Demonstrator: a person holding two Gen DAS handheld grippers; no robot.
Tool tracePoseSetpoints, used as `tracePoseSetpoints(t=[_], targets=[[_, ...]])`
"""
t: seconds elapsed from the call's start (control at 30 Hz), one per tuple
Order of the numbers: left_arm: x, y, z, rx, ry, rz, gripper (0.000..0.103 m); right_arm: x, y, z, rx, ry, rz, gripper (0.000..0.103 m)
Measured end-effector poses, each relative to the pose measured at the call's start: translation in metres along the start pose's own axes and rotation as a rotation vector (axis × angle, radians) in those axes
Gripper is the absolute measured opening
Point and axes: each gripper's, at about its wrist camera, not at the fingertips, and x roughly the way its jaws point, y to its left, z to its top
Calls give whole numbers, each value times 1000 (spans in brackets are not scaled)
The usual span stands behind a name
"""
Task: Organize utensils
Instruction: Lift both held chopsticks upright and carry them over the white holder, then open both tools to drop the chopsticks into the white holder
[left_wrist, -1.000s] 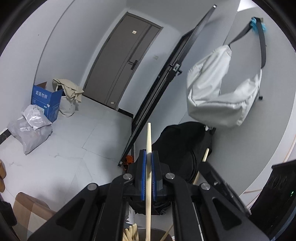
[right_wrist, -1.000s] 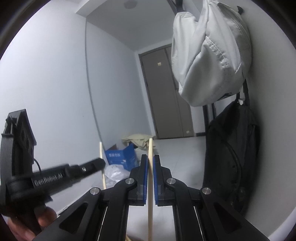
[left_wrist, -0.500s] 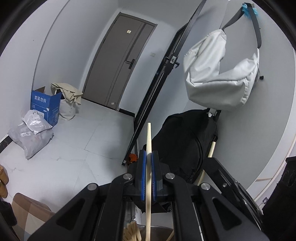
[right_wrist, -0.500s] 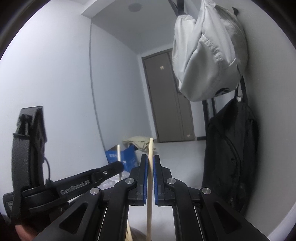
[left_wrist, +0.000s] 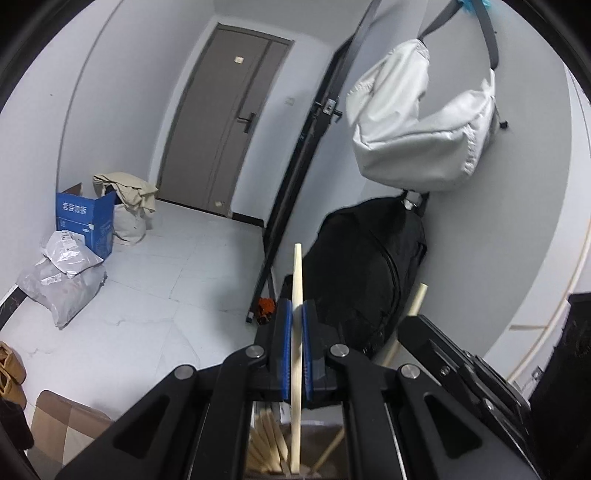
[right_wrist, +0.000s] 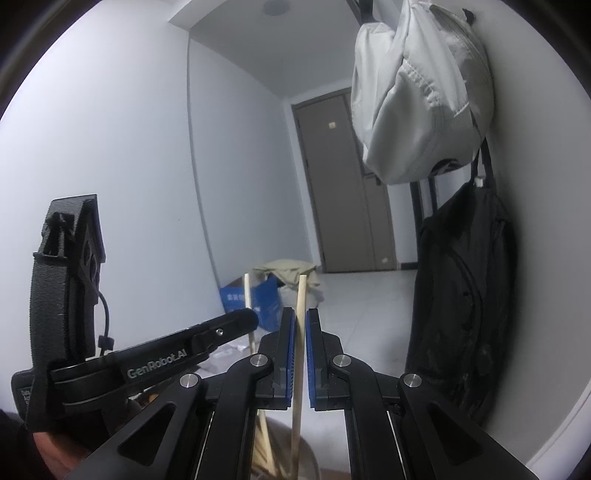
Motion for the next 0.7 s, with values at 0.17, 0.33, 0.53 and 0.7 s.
tracePoseSetpoints(t=[0.17, 0.33, 0.53, 0.7], targets=[[-4, 1, 2, 8, 51, -23, 1, 4, -2, -3, 19, 46, 24, 5], [-5, 3, 4, 27, 115, -48, 1, 7, -5, -5, 55, 83, 52, 6], [-9, 3, 1, 54, 176, -71, 1, 18, -2, -12, 60, 165, 68, 7], [-13, 8, 0, 48, 236, -87, 1, 18, -5, -16, 95, 195, 36, 8]])
